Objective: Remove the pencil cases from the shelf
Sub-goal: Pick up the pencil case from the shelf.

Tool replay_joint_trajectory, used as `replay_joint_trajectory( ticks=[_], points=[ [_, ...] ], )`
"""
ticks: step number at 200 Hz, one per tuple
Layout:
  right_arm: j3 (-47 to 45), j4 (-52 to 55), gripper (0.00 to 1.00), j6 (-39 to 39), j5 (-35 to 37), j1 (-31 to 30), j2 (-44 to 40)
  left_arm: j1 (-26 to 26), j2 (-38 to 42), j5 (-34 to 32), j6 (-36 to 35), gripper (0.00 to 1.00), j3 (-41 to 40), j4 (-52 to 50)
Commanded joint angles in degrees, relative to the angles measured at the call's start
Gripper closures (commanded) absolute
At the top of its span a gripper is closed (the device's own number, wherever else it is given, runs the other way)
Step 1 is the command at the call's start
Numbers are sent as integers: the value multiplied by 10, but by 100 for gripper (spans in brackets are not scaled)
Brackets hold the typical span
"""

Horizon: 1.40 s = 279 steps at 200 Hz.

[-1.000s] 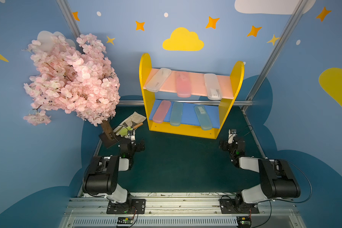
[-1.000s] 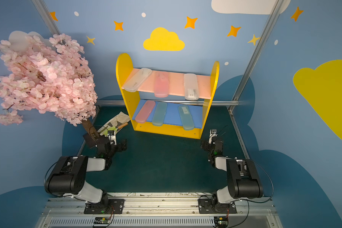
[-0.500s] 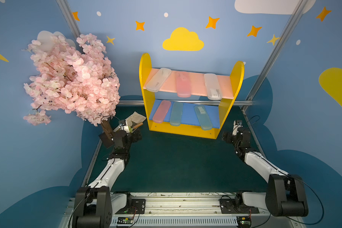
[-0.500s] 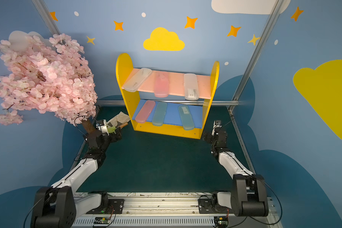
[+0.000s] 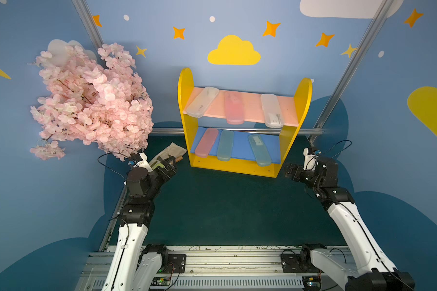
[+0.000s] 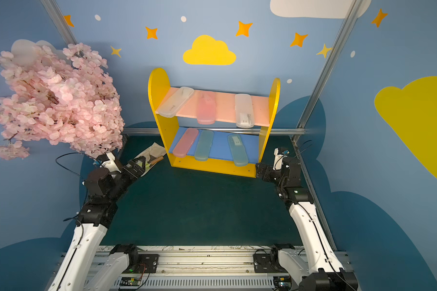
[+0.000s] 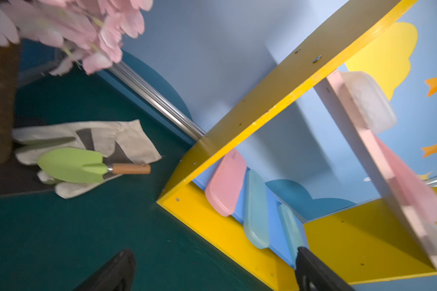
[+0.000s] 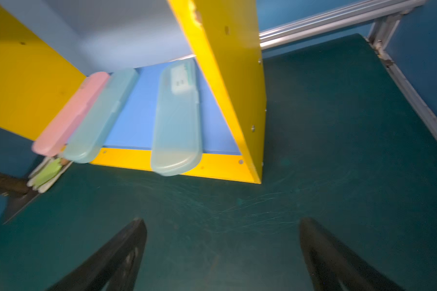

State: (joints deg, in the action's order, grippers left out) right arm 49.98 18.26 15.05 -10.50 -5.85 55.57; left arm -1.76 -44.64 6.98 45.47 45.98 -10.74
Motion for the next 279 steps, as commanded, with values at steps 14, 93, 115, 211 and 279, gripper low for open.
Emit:
replay_joint_trajectory(
  ticks=[14,93,115,211,279],
  points=[
    [-16,32,1,38,-56,-43,-49,0,-35,103,143,0,52,-15],
    [-41,18,1,76,-41,-111,-73,10,-190,169,268,0,223,36],
    [-45,13,2,81,-35,-116,-81,14,-233,178,293,0,267,56],
    [-62,-17,7,85,-7,-123,-108,56,-344,127,332,9,369,91],
    [-74,-29,10,88,2,-123,-126,80,-389,97,337,29,403,124]
  ],
)
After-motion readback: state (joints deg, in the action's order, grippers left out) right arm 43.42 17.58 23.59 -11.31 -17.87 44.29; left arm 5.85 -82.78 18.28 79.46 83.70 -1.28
